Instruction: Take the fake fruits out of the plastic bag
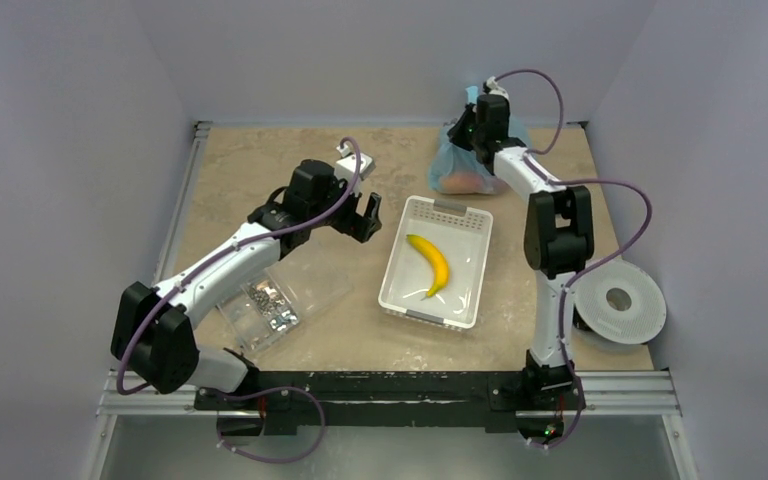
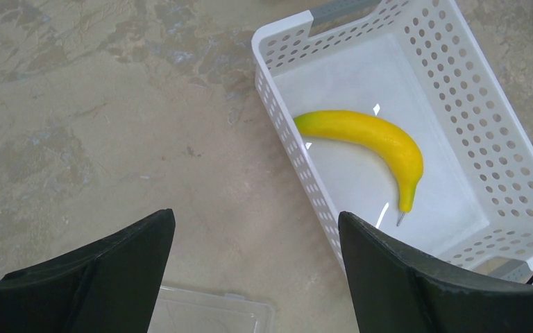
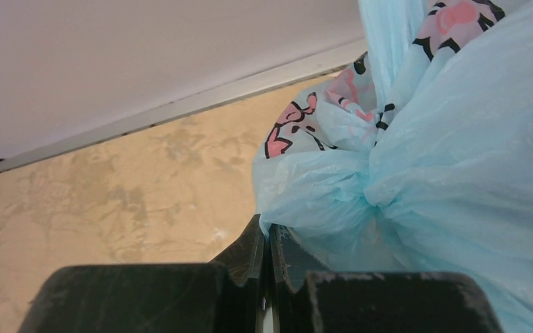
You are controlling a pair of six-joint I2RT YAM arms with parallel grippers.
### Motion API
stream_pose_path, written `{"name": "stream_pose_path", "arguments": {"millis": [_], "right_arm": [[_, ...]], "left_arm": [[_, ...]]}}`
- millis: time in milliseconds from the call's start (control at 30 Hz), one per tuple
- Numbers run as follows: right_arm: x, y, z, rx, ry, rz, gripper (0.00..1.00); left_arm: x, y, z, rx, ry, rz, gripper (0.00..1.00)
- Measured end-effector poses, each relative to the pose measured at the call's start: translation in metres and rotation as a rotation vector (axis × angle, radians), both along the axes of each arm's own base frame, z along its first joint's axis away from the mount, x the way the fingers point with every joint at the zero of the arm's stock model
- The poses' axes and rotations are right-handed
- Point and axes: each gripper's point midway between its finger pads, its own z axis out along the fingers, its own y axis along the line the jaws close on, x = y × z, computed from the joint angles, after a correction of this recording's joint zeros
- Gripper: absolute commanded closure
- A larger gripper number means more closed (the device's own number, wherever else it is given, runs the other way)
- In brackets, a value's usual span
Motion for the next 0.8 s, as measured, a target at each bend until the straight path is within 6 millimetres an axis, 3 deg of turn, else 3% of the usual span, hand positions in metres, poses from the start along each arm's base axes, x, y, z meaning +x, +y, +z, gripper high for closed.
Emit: {"name": "stream_pose_path", "arguments": {"millis": [100, 333, 533, 667, 733, 800], "right_arm": [[0.007, 0.037, -0.002, 0.029, -0.022, 0.069, 1.0], [0.007, 0.148, 0.002, 0.063, -0.069, 0.256, 1.0], [-0.029, 0.219, 0.0, 0.07, -0.053, 0.374, 1.0], [-0.055, 0.237, -0.006, 0.082, -0.007, 0.401, 1.0], [-0.056, 0.233, -0.005, 0.094, 0.004, 0.377, 1.0], [-0.055, 0.215, -0.005, 0.119, 0.027, 0.306, 1.0]], "left_arm": [[0.001, 0.004, -0.002, 0.02, -0.001, 0.016, 0.13], [0.003, 0.01, 0.005, 0.051, -0.011, 0.027, 0.16], [0.001, 0.017, 0.026, 0.033, -0.06, 0.04, 0.16], [0.003, 0.027, 0.043, 0.009, -0.098, 0.066, 0.16], [0.005, 0.031, 0.045, 0.004, -0.101, 0.08, 0.17], [0.009, 0.037, 0.045, 0.004, -0.1, 0.096, 0.16]]}}
